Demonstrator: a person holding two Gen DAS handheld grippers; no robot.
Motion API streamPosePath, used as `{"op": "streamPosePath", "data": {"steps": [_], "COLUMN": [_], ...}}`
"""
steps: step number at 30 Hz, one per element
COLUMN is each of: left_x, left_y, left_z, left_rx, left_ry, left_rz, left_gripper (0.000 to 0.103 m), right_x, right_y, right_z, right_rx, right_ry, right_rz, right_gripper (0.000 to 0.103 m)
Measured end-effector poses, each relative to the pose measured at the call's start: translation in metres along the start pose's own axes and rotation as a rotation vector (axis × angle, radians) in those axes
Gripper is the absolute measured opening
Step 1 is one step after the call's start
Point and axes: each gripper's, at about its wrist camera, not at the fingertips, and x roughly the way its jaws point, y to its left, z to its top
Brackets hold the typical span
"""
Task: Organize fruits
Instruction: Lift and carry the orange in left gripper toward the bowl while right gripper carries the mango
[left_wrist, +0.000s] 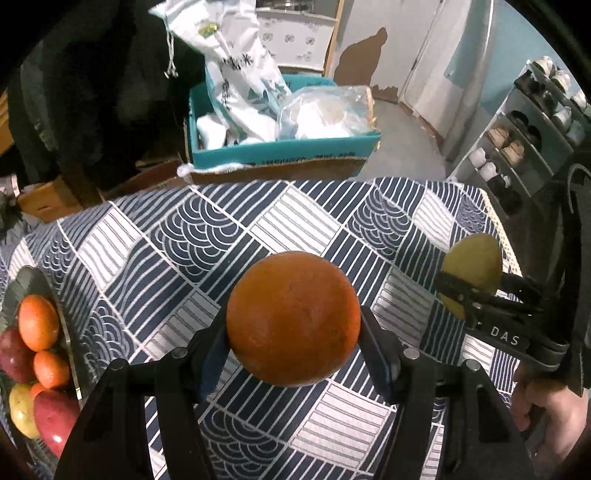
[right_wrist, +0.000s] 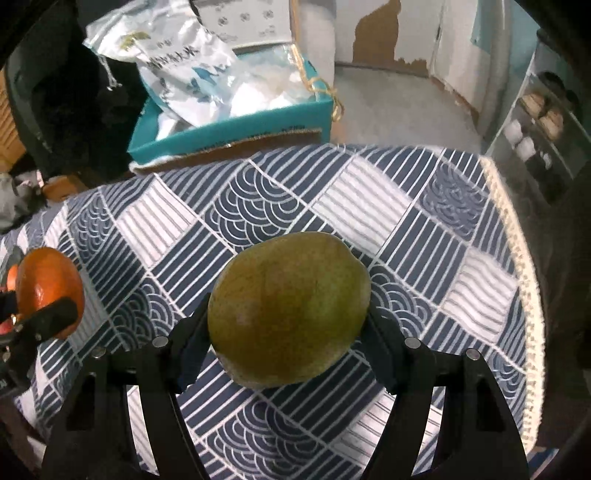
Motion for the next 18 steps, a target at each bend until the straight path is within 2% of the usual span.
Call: {"op": "streamPosePath", "data": {"steps": [18], "left_x": [-0.091], "left_y": [0.0], "left_z": [-0.008], "left_rx": [0.036], "left_ry": [-0.11], "left_rz": [0.005], "left_gripper": [0.067], "right_x": [-0.118], "right_y": [0.032], "right_z": [0.004], "right_rx": [-0.069], "right_ry": [-0.178], "right_rz": [0.031], "right_gripper": [0.073]}}
